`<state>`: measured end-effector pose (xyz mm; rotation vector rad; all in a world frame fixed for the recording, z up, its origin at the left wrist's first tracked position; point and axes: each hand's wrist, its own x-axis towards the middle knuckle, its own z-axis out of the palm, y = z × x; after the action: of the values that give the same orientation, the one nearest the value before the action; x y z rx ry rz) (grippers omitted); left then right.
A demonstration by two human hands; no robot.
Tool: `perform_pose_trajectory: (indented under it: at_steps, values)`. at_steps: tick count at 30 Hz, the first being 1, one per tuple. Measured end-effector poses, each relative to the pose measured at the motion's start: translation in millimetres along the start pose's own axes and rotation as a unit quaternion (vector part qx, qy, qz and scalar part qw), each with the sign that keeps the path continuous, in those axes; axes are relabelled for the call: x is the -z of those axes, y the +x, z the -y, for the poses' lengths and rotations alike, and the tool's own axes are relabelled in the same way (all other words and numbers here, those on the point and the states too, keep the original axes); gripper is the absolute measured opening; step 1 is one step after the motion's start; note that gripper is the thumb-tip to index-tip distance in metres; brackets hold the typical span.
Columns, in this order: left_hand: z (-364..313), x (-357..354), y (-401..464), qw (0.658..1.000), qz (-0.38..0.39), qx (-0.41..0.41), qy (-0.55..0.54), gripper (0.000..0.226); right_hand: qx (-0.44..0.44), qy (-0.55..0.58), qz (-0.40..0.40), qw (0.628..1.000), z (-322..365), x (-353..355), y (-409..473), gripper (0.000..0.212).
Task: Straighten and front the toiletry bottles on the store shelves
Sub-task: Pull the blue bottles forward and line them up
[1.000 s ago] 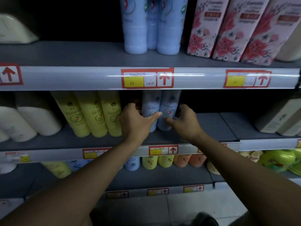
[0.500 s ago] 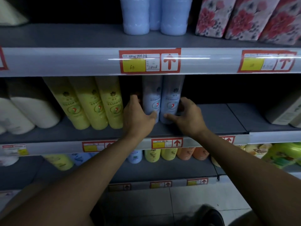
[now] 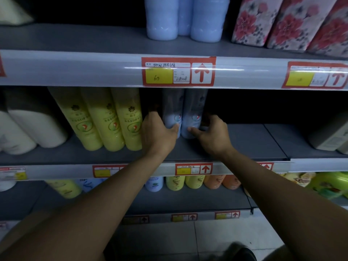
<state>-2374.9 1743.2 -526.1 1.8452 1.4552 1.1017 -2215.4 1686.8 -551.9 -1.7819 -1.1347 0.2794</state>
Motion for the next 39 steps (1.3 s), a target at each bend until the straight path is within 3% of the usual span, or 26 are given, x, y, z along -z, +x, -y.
perform_pose_trajectory:
  at_steps: [28,35,39]
  values:
    - [5,-4,-5,0.999,-0.002,-0.043,0.007,0.047,-0.002,-0.077,0.008,0.997,7,2,-1,0.043]
    - [14,-2,-11,0.997,0.049,-0.062,-0.004,0.048,-0.014,-0.121,0.03,0.992,12,4,-8,0.051]
    - [15,7,-22,0.992,0.061,-0.113,0.012,0.049,-0.021,-0.131,0.05,0.99,14,8,-24,0.062]
